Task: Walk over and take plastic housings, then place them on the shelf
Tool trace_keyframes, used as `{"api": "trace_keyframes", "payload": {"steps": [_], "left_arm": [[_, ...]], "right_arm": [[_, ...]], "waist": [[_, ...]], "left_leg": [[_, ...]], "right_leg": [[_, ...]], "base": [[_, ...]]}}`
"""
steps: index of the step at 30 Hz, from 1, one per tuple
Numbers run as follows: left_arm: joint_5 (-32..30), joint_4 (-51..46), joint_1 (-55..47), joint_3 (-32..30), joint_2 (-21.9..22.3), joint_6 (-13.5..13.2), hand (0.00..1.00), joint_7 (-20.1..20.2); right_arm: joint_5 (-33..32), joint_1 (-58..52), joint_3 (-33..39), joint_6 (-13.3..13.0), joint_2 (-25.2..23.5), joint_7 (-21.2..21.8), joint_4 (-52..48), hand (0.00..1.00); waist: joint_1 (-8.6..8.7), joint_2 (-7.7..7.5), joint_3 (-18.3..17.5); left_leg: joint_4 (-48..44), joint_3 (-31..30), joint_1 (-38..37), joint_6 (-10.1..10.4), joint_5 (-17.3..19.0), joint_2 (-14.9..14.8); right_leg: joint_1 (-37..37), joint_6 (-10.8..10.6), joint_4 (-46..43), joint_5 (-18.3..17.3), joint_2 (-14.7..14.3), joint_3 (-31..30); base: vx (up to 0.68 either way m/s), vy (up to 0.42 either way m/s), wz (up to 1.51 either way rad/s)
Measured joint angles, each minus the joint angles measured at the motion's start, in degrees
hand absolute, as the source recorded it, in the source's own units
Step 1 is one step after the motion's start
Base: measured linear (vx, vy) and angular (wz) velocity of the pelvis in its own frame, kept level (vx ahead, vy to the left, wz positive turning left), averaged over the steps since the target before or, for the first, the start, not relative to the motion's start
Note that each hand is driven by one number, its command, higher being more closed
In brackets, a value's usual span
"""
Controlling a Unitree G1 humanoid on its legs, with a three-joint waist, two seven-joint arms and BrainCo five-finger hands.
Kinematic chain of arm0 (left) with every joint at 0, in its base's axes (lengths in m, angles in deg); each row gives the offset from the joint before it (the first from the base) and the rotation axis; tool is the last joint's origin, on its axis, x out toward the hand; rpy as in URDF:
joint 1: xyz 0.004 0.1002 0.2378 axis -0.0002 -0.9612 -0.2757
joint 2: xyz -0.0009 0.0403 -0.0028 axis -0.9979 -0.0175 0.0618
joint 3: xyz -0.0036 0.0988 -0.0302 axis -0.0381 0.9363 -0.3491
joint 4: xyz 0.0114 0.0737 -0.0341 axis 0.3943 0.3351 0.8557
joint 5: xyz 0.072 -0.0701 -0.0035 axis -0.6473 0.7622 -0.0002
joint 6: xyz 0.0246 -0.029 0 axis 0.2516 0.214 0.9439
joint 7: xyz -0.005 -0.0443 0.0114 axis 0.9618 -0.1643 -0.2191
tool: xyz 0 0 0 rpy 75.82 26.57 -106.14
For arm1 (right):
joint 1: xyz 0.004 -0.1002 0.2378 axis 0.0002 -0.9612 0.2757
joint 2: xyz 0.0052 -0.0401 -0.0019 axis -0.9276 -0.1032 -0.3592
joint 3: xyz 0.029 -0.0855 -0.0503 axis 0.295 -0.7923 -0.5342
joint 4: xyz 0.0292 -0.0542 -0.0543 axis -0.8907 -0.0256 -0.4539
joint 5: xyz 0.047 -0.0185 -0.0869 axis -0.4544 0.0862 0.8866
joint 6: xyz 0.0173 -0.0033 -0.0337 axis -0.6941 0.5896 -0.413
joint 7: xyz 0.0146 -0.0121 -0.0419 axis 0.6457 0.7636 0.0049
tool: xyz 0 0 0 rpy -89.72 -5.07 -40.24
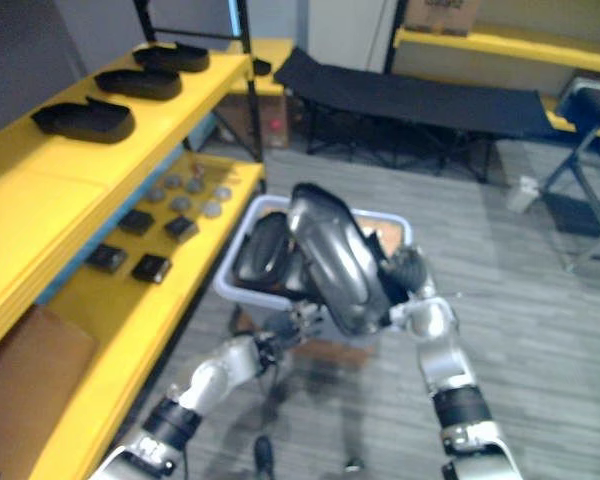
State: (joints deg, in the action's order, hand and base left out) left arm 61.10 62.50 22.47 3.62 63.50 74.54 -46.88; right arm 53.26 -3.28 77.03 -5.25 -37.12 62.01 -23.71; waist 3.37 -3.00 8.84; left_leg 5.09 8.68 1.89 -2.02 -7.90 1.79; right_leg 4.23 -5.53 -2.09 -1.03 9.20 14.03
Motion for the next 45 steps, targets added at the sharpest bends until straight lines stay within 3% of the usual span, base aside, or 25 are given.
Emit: {"api": "trace_keyframes", "payload": {"steps": [6,15,16,20,29,45], "left_arm": [[0.5,0.0,0.8,2.2,0.3,-1.2,0.0,0.1],[0.4,0.0,0.8,4.5,0.4,-2.2,0.0,0.0],[0.4,0.0,0.8,4.6,0.4,-2.3,1.0,0.0],[-0.4,0.1,0.8,5.0,0.4,-2.6,1.0,0.0],[-7.7,2.2,0.5,6.1,0.1,-7.0,1.0,0.1],[-12.9,2.1,-0.9,5.5,0.1,-8.5,1.0,0.8]], "right_arm": [[1.0,0.0,-1.7,0.1,-1.8,-0.1,3.5,1.0],[1.0,0.0,-2.4,0.1,-2.4,-0.3,6.5,1.0],[1.0,0.0,-2.4,0.1,-2.5,-0.4,7.0,1.0],[0.9,0.0,-2.5,0.0,-3.0,-1.5,7.9,1.0],[0.4,0.0,-2.2,-0.1,-2.5,-4.2,9.3,1.0],[-2.0,0.0,-1.3,-0.6,-2.3,-5.2,6.7,1.0]], "waist": [[-0.96,0.01,0.0],[-0.98,0.03,-0.1],[-0.99,0.03,-0.1],[-1.16,0.05,-0.1],[-1.23,-0.01,-0.2],[-1.23,-0.01,-0.2]], "left_leg": [[0.0,-0.2,0.0,0.0,0.0,0.0],[0.0,-1.1,-0.1,0.0,-0.1,0.1],[0.0,-1.5,0.1,0.1,-0.3,0.1],[0.0,-1.8,0.1,0.1,-0.3,0.1],[0.0,-1.9,-0.2,0.1,-0.3,0.1],[0.0,-1.6,-0.6,0.3,-0.2,0.0]], "right_leg": [[0.2,0.0,0.0,0.0,0.0,0.2],[1.0,0.0,0.5,0.0,0.0,1.4],[1.0,0.0,0.5,0.0,-0.1,1.7],[1.2,0.0,0.6,0.0,-0.2,1.8],[1.7,-0.1,0.9,0.1,-0.2,1.9],[1.8,-0.1,1.1,0.1,-0.3,1.6]], "base": [[0.0,0.0,0.0],[0.0,-0.003,0.05],[0.0,-0.011,0.14],[0.0,-0.007,0.05],[0.0,0.0,0.0],[0.0,0.0,0.0]]}}
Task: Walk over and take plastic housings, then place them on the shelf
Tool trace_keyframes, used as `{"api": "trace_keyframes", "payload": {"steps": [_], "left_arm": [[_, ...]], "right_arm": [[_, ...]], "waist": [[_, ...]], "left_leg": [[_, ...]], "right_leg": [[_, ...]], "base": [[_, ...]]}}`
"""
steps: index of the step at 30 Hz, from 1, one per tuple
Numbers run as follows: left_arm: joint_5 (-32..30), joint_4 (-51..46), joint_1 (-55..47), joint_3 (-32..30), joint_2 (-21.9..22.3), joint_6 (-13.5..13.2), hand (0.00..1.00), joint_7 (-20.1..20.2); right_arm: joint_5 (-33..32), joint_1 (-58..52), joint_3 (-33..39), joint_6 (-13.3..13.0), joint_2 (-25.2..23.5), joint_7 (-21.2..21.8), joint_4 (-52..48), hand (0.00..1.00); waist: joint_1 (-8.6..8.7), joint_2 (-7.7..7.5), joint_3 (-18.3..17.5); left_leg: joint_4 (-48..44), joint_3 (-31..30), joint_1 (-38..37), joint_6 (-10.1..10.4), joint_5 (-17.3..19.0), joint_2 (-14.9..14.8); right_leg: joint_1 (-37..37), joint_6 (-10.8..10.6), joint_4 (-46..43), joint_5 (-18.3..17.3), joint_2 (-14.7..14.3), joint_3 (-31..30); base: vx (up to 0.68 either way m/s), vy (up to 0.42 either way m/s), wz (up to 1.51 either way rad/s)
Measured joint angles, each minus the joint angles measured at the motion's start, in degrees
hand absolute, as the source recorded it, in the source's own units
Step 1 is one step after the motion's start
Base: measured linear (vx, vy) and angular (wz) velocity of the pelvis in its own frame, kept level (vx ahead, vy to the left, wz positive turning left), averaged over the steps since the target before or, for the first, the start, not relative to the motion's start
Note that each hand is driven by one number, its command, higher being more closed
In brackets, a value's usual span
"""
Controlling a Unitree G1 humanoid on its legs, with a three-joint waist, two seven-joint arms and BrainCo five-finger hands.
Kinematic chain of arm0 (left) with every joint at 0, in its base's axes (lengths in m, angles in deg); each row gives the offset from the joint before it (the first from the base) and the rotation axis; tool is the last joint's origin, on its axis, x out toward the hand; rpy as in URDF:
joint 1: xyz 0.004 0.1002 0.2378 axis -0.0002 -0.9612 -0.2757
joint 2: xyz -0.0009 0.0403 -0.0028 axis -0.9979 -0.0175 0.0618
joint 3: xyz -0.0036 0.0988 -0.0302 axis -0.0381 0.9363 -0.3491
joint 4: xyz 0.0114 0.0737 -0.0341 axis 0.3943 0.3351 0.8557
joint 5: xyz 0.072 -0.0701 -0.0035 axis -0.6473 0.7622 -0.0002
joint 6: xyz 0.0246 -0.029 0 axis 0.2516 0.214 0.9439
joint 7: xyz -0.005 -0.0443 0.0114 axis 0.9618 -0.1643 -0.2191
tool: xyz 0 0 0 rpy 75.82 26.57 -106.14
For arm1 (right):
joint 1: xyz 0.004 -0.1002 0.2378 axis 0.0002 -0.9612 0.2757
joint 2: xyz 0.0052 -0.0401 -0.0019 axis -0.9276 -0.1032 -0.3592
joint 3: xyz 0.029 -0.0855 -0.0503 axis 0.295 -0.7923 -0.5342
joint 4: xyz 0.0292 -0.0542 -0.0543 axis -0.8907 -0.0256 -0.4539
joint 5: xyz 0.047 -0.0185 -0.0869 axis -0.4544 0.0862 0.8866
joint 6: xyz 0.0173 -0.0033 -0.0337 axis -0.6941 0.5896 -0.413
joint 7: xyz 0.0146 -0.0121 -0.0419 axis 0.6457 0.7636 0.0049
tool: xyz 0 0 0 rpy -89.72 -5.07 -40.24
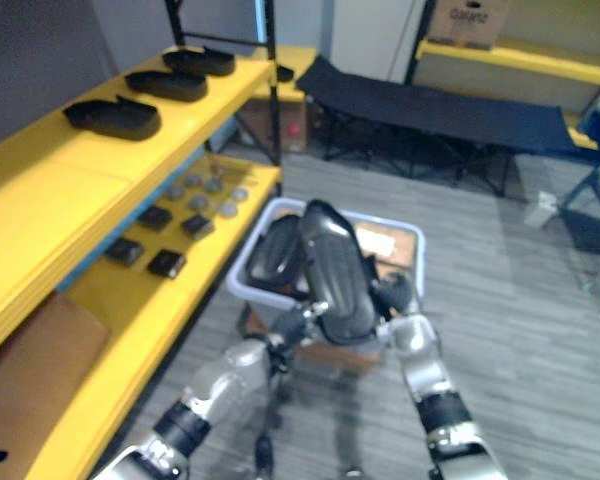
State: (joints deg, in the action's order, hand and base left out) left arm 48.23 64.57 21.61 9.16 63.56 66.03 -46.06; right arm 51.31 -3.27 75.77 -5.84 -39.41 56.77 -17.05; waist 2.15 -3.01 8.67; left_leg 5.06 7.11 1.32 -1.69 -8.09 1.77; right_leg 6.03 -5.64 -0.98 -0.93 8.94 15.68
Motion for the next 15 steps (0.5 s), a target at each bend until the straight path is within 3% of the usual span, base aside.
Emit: {"api": "trace_keyframes", "payload": {"steps": [3,4,9,15], "left_arm": [[-1.2,-0.1,-0.1,0.0,0.0,0.0,1.0,0.0],[-1.5,-0.1,-0.1,0.0,0.0,0.0,0.0,0.0],[-3.8,-1.4,-0.1,0.5,0.5,-0.4,0.0,2.7],[-19.2,-1.6,-0.2,0.7,0.8,-2.4,0.0,3.0]], "right_arm": [[0.0,0.0,0.2,-1.2,0.0,-0.3,-0.4,1.0],[0.0,0.0,0.1,-2.0,0.0,-0.4,-0.4,1.0],[0.0,0.0,-0.5,-2.2,-0.4,-0.3,-0.9,1.0],[0.0,0.0,-0.4,-2.1,-0.3,0.1,-3.5,1.0]], "waist": [[0.0,0.0,0.0],[0.0,0.0,0.0],[-0.03,0.0,0.0],[0.0,0.0,0.0]], "left_leg": [[0.0,0.0,0.0,0.0,0.0,0.0],[0.0,0.0,0.0,0.0,0.0,0.0],[0.0,0.1,-0.1,0.0,0.0,0.0],[0.0,0.3,-0.2,0.0,0.0,-0.1]], "right_leg": [[0.0,0.0,0.0,0.0,0.0,0.0],[0.0,0.0,0.0,0.0,0.0,0.0],[0.0,0.0,0.0,0.0,0.0,-0.1],[-0.1,0.1,0.0,0.0,0.0,-0.3]], "base": [[0.0,0.0,0.0],[0.0,0.0,0.0],[0.0,0.0,0.0],[0.0,0.0,0.0]]}}
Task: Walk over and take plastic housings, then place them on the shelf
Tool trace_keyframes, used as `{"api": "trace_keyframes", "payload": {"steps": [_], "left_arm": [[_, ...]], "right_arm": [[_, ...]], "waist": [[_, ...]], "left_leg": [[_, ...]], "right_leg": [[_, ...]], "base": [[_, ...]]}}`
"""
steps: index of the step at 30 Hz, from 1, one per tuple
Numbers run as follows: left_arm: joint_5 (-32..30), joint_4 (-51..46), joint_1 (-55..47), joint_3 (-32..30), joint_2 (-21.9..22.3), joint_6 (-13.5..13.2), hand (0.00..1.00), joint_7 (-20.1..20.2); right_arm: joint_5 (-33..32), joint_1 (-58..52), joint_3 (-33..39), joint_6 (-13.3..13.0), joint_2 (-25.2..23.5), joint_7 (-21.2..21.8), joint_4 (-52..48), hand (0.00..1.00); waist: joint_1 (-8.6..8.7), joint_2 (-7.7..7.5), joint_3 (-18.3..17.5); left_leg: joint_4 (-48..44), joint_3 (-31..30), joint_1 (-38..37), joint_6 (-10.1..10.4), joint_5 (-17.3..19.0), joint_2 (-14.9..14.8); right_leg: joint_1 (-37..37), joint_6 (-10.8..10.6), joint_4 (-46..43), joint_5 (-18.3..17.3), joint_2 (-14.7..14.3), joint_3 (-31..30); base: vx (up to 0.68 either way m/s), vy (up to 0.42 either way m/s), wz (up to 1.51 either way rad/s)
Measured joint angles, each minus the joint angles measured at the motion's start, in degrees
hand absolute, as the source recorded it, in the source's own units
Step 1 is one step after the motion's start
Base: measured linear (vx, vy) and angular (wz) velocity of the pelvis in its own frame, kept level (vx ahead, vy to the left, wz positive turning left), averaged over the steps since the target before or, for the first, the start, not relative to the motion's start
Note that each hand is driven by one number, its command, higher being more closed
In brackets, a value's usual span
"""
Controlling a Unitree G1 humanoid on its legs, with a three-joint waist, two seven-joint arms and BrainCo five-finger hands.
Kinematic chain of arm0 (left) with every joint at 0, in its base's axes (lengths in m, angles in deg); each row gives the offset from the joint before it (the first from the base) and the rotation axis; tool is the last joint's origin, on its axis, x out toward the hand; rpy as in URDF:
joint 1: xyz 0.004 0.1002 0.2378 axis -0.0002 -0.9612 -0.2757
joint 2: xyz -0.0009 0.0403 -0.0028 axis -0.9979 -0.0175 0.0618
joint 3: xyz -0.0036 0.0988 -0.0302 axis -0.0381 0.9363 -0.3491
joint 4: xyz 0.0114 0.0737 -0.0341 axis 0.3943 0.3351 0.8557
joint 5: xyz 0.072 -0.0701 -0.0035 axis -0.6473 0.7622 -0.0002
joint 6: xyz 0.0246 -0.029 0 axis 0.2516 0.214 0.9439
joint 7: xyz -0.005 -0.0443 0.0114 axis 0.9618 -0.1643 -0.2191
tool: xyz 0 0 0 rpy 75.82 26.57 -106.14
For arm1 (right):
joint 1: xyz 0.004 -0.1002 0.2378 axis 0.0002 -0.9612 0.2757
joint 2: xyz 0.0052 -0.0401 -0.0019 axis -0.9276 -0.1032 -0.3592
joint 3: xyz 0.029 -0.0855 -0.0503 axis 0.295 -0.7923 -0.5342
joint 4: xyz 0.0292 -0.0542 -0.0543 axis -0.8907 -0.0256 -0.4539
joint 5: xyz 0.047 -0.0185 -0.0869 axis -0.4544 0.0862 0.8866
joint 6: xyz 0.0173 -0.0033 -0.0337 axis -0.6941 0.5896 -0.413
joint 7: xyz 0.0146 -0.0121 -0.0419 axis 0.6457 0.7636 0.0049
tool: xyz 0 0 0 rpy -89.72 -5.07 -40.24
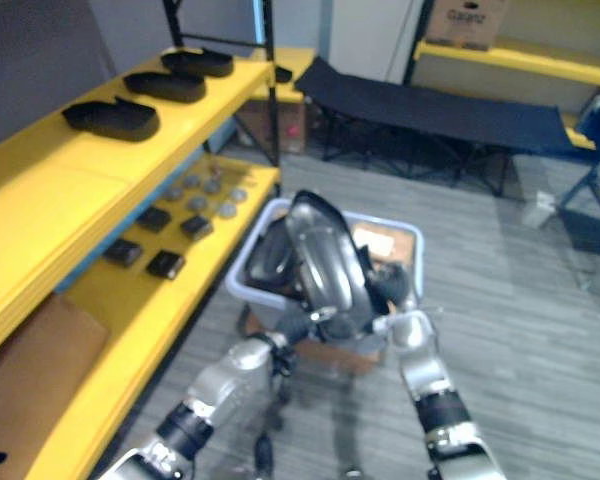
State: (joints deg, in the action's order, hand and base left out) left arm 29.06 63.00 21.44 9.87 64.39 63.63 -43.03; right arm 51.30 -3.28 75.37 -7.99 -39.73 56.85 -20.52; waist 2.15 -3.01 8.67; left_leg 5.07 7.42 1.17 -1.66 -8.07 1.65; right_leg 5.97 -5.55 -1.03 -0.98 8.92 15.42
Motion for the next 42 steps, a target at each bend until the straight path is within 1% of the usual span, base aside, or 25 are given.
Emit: {"api": "trace_keyframes", "payload": {"steps": [1,2,5,12,15,16,18,19,22,24,27,31,33,34,35,37,38,40,41,42], "left_arm": [[-1.1,0.0,0.0,0.0,0.0,-0.1,0.0,0.0],[-4.1,-0.3,0.0,0.0,0.0,-0.2,0.0,0.0],[-7.1,-0.7,0.0,0.1,-0.1,-0.2,0.0,0.0],[-8.7,-1.7,0.0,0.3,-0.5,-0.1,0.0,-0.2],[-8.3,-2.1,0.0,0.4,-0.8,-0.1,0.0,-1.4],[-7.7,-2.1,0.0,0.4,-0.8,-0.1,0.0,-2.5],[-3.5,-2.1,0.0,0.4,-0.8,-0.1,0.0,-4.0],[0.7,-2.2,0.0,0.4,-0.8,-0.2,0.0,-5.5],[5.5,-2.2,0.0,0.3,-0.6,-0.7,0.0,-7.5],[8.9,-2.1,-0.6,-0.2,-0.6,-2.6,0.0,-8.7],[13.4,-1.2,-1.9,-1.5,0.7,-3.8,0.0,-9.8],[14.0,1.6,-2.7,-2.6,2.5,-6.1,0.0,-9.8],[14.6,2.1,-3.4,-3.5,3.4,-7.4,0.0,-9.9],[14.8,2.3,-3.6,-3.8,3.6,-7.6,0.0,-10.0],[16.4,2.9,-3.8,-4.3,3.9,-8.1,1.0,-10.1],[17.1,3.8,-3.9,-4.4,3.9,-9.2,1.0,-10.6],[18.9,3.8,-4.1,-4.6,3.9,-9.6,1.0,-11.4],[20.3,4.1,-4.5,-5.2,4.3,-10.5,1.0,-11.8],[21.2,4.8,-4.6,-5.4,4.7,-11.6,1.0,-11.8],[21.3,5.2,-4.6,-5.5,4.9,-11.8,1.0,-11.8]], "right_arm": [[0.0,0.0,0.0,0.0,0.0,0.0,-0.2,1.0],[0.2,0.0,-0.1,0.0,0.2,0.2,-0.8,1.0],[0.7,0.0,-0.1,0.0,0.3,0.6,-1.4,1.0],[0.8,0.0,-0.7,0.0,0.7,1.5,-1.4,1.0],[2.0,0.0,-0.8,-0.1,0.7,1.4,-1.9,1.0],[2.8,0.0,-1.0,-0.2,0.7,1.2,-2.2,1.0],[4.0,0.0,-1.4,-1.5,0.7,0.4,-2.7,1.0],[5.5,0.0,-2.0,-2.7,0.6,-0.7,-3.3,1.0],[7.9,0.0,-2.7,-5.2,0.4,-2.4,-4.1,1.0],[9.6,0.0,-3.1,-6.6,0.2,-3.8,-4.4,1.0],[10.3,0.0,-3.2,-7.4,-0.2,-4.0,-4.5,1.0],[11.5,-0.4,-3.5,-7.8,-0.3,-5.0,-4.5,1.0],[12.0,-0.9,-3.5,-8.8,-0.3,-5.9,-4.5,1.0],[12.0,-1.1,-3.5,-8.9,-0.3,-6.3,-4.8,1.0],[12.0,-1.7,-3.5,-9.0,-0.3,-6.6,-5.6,1.0],[12.1,-2.2,-3.5,-9.8,-0.3,-7.7,-5.8,1.0],[12.4,-2.5,-3.5,-10.0,-0.4,-8.0,-5.8,1.0],[12.6,-2.9,-3.5,-10.1,-0.9,-8.7,-5.8,1.0],[12.7,-3.0,-3.5,-10.1,-1.1,-8.8,-5.8,1.0],[12.8,-3.1,-3.5,-10.1,-1.2,-8.8,-5.8,1.0]], "waist": [[0.0,0.0,0.0],[0.0,0.0,0.0],[0.01,0.0,0.0],[0.0,0.0,0.0],[0.09,0.0,0.0],[0.13,0.0,0.0],[0.12,0.0,0.0],[0.12,0.01,0.0],[0.11,0.01,0.0],[0.09,0.01,0.0],[0.01,0.01,0.0],[-0.2,0.01,0.0],[-0.28,0.01,0.0],[-0.37,0.01,0.0],[-0.49,0.01,0.0],[-0.71,0.01,0.0],[-0.84,0.01,0.0],[-1.0,0.01,0.0],[-1.14,0.0,0.0],[-1.21,0.0,0.0]], "left_leg": [[0.0,0.0,0.0,0.0,0.0,0.0],[0.0,0.1,0.0,0.0,0.0,0.0],[0.0,0.2,0.0,0.0,0.0,0.0],[0.0,0.7,-0.1,0.0,0.0,-0.1],[0.0,1.1,-0.1,-0.1,0.1,-0.1],[0.0,1.1,-0.1,-0.1,0.1,-0.1],[0.0,1.1,-0.1,-0.1,0.1,-0.1],[0.0,1.1,-0.1,-0.1,0.1,-0.1],[0.0,1.1,0.0,-0.1,0.1,-0.1],[0.0,1.1,0.0,-0.1,0.1,-0.1],[0.0,1.1,0.0,-0.1,0.1,-0.1],[0.0,1.0,0.0,-0.1,0.1,0.0],[0.0,1.0,0.0,-0.1,0.1,0.0],[0.0,1.0,0.0,-0.1,0.1,0.0],[0.0,0.9,0.0,-0.1,0.1,0.0],[0.0,0.9,0.0,-0.1,0.1,0.0],[0.0,0.8,0.0,-0.1,0.1,0.0],[0.0,0.8,0.0,-0.1,0.1,0.0],[0.0,0.8,0.0,-0.1,0.1,0.0],[0.0,0.7,0.0,-0.1,0.1,0.0]], "right_leg": [[0.0,0.0,0.0,0.0,0.0,0.0],[0.0,0.0,0.0,0.0,0.0,-0.1],[0.0,0.0,0.0,0.0,0.0,-0.1],[-0.2,0.1,-0.1,0.0,0.0,-0.7],[-0.7,0.1,-0.4,0.1,0.0,-1.3],[-0.7,0.1,-0.4,0.1,0.0,-1.3],[-0.7,0.1,-0.4,0.1,0.0,-1.3],[-0.7,0.1,-0.4,0.0,0.0,-1.3],[-0.7,0.1,-0.4,0.0,0.0,-1.3],[-0.7,0.1,-0.4,0.0,0.1,-1.3],[-0.7,0.1,-0.4,0.0,0.1,-1.3],[-0.7,0.1,-0.5,0.0,0.1,-1.2],[-0.7,0.1,-0.6,0.0,0.1,-1.2],[-0.7,0.1,-0.6,0.0,0.1,-1.2],[-0.7,0.1,-0.7,0.0,0.1,-1.2],[-0.7,0.1,-0.7,0.0,0.1,-1.1],[-0.7,0.1,-0.8,0.0,0.1,-1.1],[-0.7,0.1,-0.9,0.0,0.1,-1.1],[-0.7,0.1,-1.0,0.0,0.1,-1.1],[-0.7,0.0,-1.0,-0.1,0.1,-1.0]], "base": [[0.0,0.0,0.0],[0.0,0.0,0.0],[0.0,0.0,0.0],[0.0,0.002,-0.03],[0.0,0.007,-0.08],[0.0,0.0,0.0],[0.0,0.0,0.0],[0.0,0.0,0.0],[0.0,0.0,0.0],[0.0,0.0,0.0],[0.0,0.0,0.0],[0.0,0.0,0.0],[0.0,0.0,0.0],[0.0,0.0,0.0],[0.0,0.0,0.0],[0.0,0.0,0.0],[0.0,0.0,0.0],[0.0,0.0,0.0],[0.0,0.0,0.0],[0.0,0.0,0.0]]}}
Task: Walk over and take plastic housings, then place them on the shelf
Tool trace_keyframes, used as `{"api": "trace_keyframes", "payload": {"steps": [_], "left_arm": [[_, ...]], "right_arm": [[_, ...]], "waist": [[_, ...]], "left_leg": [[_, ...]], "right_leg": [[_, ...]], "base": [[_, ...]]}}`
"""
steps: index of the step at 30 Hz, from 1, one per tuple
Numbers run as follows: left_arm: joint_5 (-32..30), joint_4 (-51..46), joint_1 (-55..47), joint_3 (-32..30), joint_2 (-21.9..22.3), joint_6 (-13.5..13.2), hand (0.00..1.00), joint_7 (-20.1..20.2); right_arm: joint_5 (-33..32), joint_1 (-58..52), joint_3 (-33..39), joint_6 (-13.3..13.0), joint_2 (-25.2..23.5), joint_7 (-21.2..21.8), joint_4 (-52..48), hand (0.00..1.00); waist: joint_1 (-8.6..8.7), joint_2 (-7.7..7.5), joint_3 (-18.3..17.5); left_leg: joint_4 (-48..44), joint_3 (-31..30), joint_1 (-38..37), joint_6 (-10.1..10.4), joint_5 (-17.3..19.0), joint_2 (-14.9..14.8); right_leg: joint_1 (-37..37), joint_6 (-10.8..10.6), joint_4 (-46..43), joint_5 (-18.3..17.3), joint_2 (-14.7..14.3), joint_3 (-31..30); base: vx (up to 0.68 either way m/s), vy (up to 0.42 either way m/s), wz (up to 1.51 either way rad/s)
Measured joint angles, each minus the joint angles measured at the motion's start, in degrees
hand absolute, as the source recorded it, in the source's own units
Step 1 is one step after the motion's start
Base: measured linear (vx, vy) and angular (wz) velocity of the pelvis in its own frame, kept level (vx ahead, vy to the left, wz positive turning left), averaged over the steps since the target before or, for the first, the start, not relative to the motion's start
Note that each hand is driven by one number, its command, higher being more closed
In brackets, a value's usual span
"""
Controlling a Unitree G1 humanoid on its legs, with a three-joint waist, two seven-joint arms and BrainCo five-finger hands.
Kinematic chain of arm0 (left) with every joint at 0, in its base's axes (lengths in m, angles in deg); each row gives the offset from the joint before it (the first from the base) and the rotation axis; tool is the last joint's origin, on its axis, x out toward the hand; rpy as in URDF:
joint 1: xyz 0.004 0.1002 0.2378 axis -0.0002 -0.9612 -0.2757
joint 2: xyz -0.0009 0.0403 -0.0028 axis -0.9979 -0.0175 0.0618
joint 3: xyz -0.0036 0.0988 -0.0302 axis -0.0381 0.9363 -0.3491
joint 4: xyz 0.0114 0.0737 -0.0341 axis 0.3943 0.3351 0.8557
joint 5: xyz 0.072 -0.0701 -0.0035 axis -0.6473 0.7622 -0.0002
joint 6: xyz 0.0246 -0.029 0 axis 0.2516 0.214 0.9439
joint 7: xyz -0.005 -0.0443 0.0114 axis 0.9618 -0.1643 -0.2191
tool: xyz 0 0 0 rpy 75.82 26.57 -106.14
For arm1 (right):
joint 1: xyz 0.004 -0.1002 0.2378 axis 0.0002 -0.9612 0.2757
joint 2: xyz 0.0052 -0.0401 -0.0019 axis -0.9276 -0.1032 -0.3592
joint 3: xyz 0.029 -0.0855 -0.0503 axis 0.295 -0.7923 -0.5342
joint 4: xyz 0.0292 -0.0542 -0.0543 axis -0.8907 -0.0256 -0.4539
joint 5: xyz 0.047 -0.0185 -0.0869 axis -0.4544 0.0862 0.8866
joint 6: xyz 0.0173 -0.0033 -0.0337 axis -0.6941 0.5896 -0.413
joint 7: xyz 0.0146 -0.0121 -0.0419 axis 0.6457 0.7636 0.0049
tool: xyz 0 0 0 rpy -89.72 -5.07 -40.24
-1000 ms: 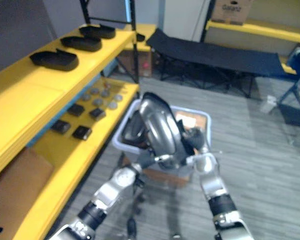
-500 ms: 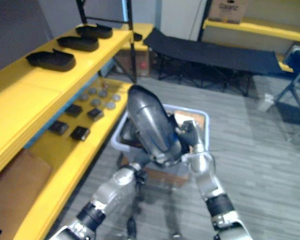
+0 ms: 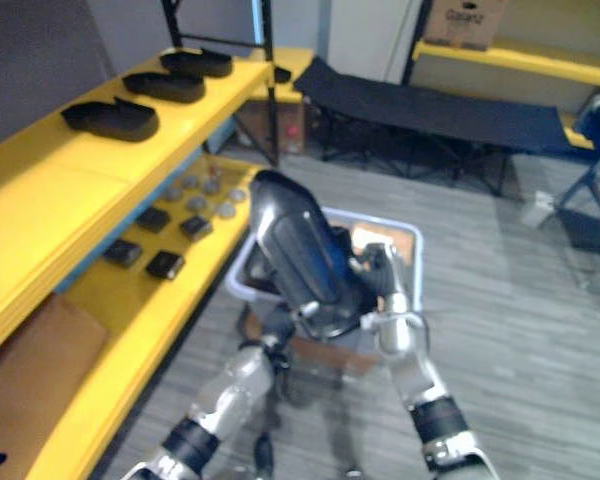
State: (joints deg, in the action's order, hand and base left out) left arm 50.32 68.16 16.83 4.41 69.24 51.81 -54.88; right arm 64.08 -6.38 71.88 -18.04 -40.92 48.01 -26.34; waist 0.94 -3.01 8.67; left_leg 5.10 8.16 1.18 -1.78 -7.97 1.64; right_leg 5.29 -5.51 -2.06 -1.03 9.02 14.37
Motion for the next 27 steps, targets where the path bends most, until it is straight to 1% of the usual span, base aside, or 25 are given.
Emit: {"api": "trace_keyframes", "payload": {"steps": [2,3,5,7,8,9,11,15,19,21,22,24,25,27], "left_arm": [[2.2,0.6,-0.4,-1.3,1.1,-0.4,1.0,-0.5],[2.2,0.8,-0.5,-1.5,1.3,-0.5,1.0,-0.8],[2.6,1.1,-0.6,-1.6,1.3,-1.0,1.0,-2.6],[4.0,1.3,-0.7,-2.0,1.4,-1.4,1.0,-3.8],[4.5,1.6,-0.7,-2.9,1.4,-2.2,1.0,-4.5],[4.7,1.8,-0.6,-3.5,1.5,-2.2,1.0,-4.8],[6.4,2.7,-0.6,-3.8,1.6,-3.7,1.0,-5.0],[8.4,2.9,-0.6,-4.1,2.0,-4.3,1.0,-5.0],[8.3,2.9,-0.6,-4.0,2.2,-4.8,1.0,-5.8],[8.3,2.6,-0.6,-3.8,2.7,-5.0,1.0,-6.5],[8.3,1.6,-0.6,-3.7,3.1,-5.6,1.0,-7.0],[7.7,-0.4,-0.1,-3.5,3.1,-6.1,1.0,-7.4],[7.3,-1.3,0.9,-3.5,3.1,-6.5,1.0,-7.8],[5.4,-1.7,1.3,-3.4,3.1,-6.6,1.0,-8.4]], "right_arm": [[0.3,-0.5,0.0,0.0,-0.5,-0.1,0.0,1.0],[0.3,-0.7,0.0,0.0,-0.7,-0.2,-0.1,1.0],[0.4,-1.5,0.0,0.0,-2.0,-0.9,-0.7,1.0],[0.4,-2.1,-0.6,-0.1,-2.3,-1.1,-1.2,1.0],[0.4,-2.6,-1.6,-0.6,-2.5,-1.0,-1.9,1.0],[0.3,-2.9,-2.1,-1.2,-2.6,-1.1,-2.2,1.0],[0.3,-3.3,-2.5,-3.3,-4.4,-1.1,-2.7,1.0],[-0.3,-3.3,-2.4,-4.3,-6.1,-1.4,-4.0,1.0],[-1.0,-3.3,-2.8,-5.7,-7.0,-3.1,-4.2,1.0],[-1.5,-3.5,-2.8,-5.5,-7.1,-3.9,-4.1,1.0],[-2.0,-3.8,-2.8,-5.2,-7.0,-4.2,-4.1,1.0],[-2.7,-4.4,-2.8,-5.0,-7.0,-4.2,-4.1,1.0],[-2.9,-4.6,-2.9,-5.0,-7.1,-4.2,-4.1,1.0],[-3.0,-4.6,-2.9,-5.0,-7.1,-4.2,-4.1,1.0]], "waist": [[-0.04,0.0,0.0],[-0.05,0.0,0.0],[-0.02,0.0,0.0],[-0.01,0.0,0.0],[0.04,0.0,0.0],[0.04,0.0,0.0],[0.05,0.0,0.0],[0.03,-0.05,0.0],[0.1,-0.2,-0.1],[0.11,-0.29,-0.2],[0.13,-0.31,-0.2],[0.18,-0.34,-0.2],[0.17,-0.39,-0.2],[0.19,-0.48,-0.3]], "left_leg": [[0.0,0.0,0.0,0.0,0.0,0.0],[0.0,0.0,0.0,0.0,0.0,0.0],[0.0,-0.1,0.0,0.0,0.0,0.0],[0.0,-0.1,0.0,0.0,0.0,0.0],[0.0,-0.1,0.0,0.0,0.0,0.0],[0.0,-0.1,0.0,0.0,0.0,0.0],[0.0,-0.3,0.0,0.0,0.0,0.0],[0.0,-1.0,0.0,0.0,0.0,0.2],[0.0,-1.0,0.0,0.0,-0.1,0.2],[0.0,-1.0,0.0,0.0,-0.1,0.2],[0.0,-1.0,0.0,0.0,0.0,0.2],[0.0,-0.9,-0.1,0.1,0.0,0.1],[0.0,-0.7,-0.1,0.1,-0.1,0.0],[0.0,-0.6,-0.1,0.1,-0.1,0.0]], "right_leg": [[0.0,0.0,-0.1,0.0,0.0,0.0],[0.0,0.0,-0.1,0.0,0.0,0.0],[0.0,0.0,-0.1,-0.1,0.0,0.0],[0.0,-0.1,-0.1,-0.1,0.0,0.0],[0.0,-0.2,-0.1,-0.1,0.0,0.0],[0.0,-0.3,-0.2,-0.2,0.0,0.0],[-0.1,-0.3,-0.3,-0.5,0.1,0.2],[0.2,-0.3,-0.3,-0.7,0.2,1.1],[0.3,-0.3,-0.2,-0.7,0.1,1.1],[0.3,-0.3,-0.2,-0.7,0.1,1.1],[0.3,-0.3,-0.2,-0.6,0.1,1.1],[0.3,-0.2,-0.1,-0.6,0.1,1.0],[0.3,-0.2,-0.1,-0.6,0.0,0.9],[0.3,-0.1,-0.1,-0.5,0.0,0.8]], "base": [[0.0,0.0,0.0],[0.0,0.0,0.0],[0.0,0.0,0.0],[0.0,0.0,0.0],[0.0,0.0,0.0],[0.0,0.0,0.0],[-0.01,-0.001,0.05],[0.0,-0.003,0.09],[0.0,-0.001,0.01],[0.0,0.0,0.0],[0.0,0.0,0.0],[-0.01,0.0,-0.02],[-0.01,-0.001,-0.04],[-0.01,0.001,-0.04]]}}
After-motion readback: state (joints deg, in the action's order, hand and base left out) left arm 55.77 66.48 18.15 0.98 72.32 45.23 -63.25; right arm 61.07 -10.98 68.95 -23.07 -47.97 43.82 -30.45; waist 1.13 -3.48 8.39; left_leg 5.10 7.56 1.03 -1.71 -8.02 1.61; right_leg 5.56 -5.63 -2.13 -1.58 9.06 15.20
